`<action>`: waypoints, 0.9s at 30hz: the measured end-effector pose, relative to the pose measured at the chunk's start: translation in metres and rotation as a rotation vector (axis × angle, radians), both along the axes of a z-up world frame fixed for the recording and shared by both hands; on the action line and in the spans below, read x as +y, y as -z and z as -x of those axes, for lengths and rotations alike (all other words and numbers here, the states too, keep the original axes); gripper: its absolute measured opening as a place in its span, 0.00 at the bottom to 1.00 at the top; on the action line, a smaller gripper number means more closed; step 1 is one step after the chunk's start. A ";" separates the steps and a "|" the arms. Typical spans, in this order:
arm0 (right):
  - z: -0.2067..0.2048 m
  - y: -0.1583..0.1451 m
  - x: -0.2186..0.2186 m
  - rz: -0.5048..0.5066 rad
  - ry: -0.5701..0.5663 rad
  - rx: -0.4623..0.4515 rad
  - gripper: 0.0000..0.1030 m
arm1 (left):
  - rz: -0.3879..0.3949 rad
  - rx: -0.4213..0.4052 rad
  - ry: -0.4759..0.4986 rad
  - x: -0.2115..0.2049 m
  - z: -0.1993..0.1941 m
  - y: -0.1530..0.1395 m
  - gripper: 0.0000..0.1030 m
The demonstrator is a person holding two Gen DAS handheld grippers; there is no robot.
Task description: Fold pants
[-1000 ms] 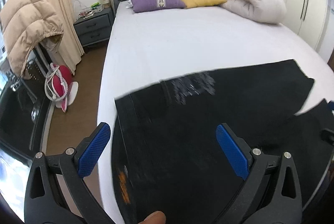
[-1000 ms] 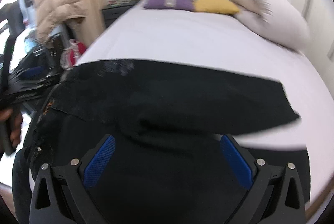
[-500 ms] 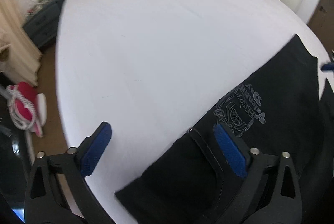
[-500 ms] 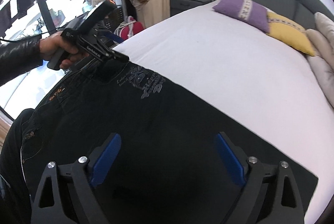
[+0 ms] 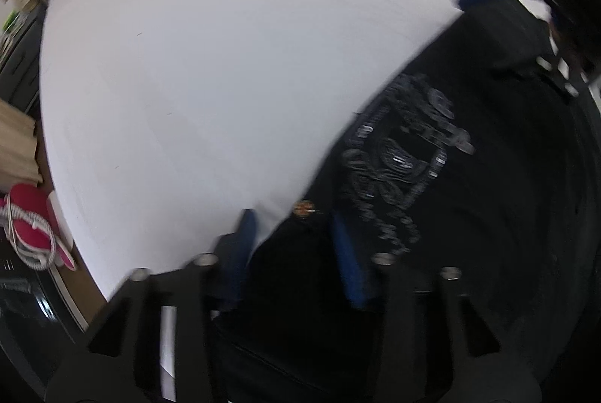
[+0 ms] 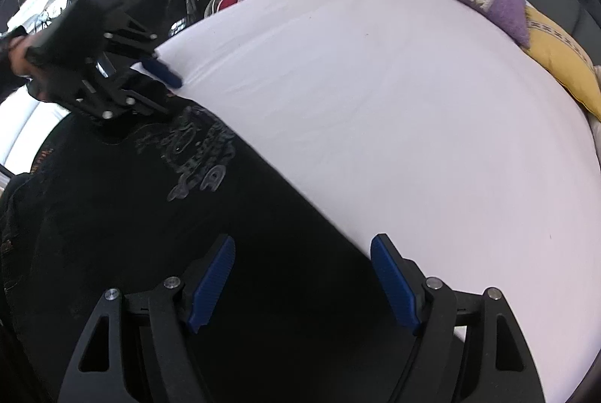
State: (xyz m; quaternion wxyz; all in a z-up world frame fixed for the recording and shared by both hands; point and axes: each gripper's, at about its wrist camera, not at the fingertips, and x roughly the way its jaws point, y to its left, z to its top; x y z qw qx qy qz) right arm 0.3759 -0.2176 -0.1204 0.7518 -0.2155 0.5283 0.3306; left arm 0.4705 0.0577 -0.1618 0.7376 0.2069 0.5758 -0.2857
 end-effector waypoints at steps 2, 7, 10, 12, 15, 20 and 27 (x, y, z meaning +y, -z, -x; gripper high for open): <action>-0.010 0.006 0.005 0.022 -0.006 0.022 0.74 | -0.013 0.004 0.025 -0.006 -0.005 0.001 0.15; -0.032 0.026 0.018 0.047 -0.006 0.098 0.66 | 0.015 -0.028 -0.009 -0.002 -0.023 -0.001 0.08; -0.042 0.023 0.021 0.007 0.003 0.147 0.24 | 0.066 -0.051 -0.052 0.007 -0.027 -0.004 0.07; -0.039 0.019 0.026 0.011 -0.014 0.146 0.13 | 0.087 -0.085 -0.079 0.009 -0.032 -0.008 0.07; -0.032 0.009 0.028 0.012 -0.002 0.106 0.07 | 0.124 -0.127 -0.116 0.021 -0.020 -0.017 0.07; -0.010 -0.021 0.022 -0.046 0.023 0.029 0.04 | 0.174 -0.205 -0.146 0.047 -0.004 -0.045 0.06; 0.054 -0.071 0.028 -0.105 0.000 -0.069 0.04 | 0.231 -0.242 -0.143 0.056 0.078 -0.066 0.06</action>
